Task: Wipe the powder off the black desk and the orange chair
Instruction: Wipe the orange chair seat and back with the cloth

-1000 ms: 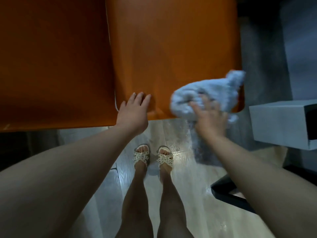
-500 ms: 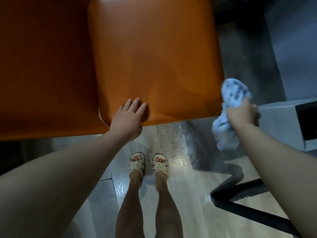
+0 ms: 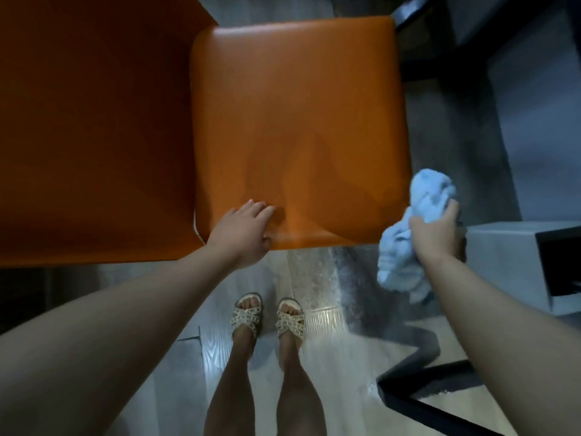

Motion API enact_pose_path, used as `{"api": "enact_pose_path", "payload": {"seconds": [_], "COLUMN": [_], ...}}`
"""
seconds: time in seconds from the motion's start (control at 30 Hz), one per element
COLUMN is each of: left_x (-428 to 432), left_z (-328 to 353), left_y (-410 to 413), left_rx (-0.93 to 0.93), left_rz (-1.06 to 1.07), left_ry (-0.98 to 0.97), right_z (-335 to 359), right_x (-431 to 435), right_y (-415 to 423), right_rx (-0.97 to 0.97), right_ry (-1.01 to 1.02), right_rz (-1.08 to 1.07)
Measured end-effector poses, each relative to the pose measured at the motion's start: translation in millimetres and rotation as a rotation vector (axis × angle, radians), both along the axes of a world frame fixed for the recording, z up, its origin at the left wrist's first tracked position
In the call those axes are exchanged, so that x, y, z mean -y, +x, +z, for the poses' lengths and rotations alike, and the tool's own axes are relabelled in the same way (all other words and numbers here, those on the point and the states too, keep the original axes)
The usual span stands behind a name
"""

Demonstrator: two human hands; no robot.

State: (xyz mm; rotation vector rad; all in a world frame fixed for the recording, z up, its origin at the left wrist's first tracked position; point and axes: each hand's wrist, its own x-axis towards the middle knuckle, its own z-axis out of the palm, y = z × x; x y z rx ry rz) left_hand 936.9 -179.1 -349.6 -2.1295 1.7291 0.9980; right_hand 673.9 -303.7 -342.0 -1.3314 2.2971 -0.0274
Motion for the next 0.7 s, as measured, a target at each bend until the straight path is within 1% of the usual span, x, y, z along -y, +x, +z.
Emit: {"api": "enact_pose_path", "payload": {"seconds": [0.07, 0.17, 0.27, 0.33, 0.4, 0.53, 0.63, 0.7], "left_x": [3.3, 8.6, 14.2, 16.2, 17.9, 29.0, 45.9, 58.4], "left_z": [15.7, 39.9, 61.6, 75.5, 85.2, 103.5, 111.6, 114.2], "left_y": [6.1, 22.4, 50.4, 76.4, 93.5, 126.7, 142.3, 153.8], "left_rx": [0.003, 0.022, 0.061, 0.093, 0.112, 0.106, 0.084, 0.089], "left_rz": [0.042, 0.092, 0.111, 0.138, 0.171, 0.240, 0.237, 0.212], "left_ry": [-0.040, -0.065, -0.060, -0.066, -0.059, 0.016, -0.004, -0.029], "right_z": [16.9, 42.0, 63.0, 73.5, 79.9, 88.2, 87.6, 85.9], "right_x": [-8.2, -12.0, -13.7, -11.1, -8.6, -1.7, 7.2, 12.1], "right_y": [21.6, 71.8, 119.4, 150.3, 172.7, 223.4, 251.4, 265.3], "right_rx": [0.058, 0.184, 0.202, 0.136, 0.026, -0.175, -0.246, -0.258], "right_ry": [-0.055, -0.076, -0.053, -0.042, -0.040, -0.096, -0.077, -0.059], "right_rz": [0.154, 0.302, 0.511, 0.580, 0.642, 0.708, 0.770, 0.795]}}
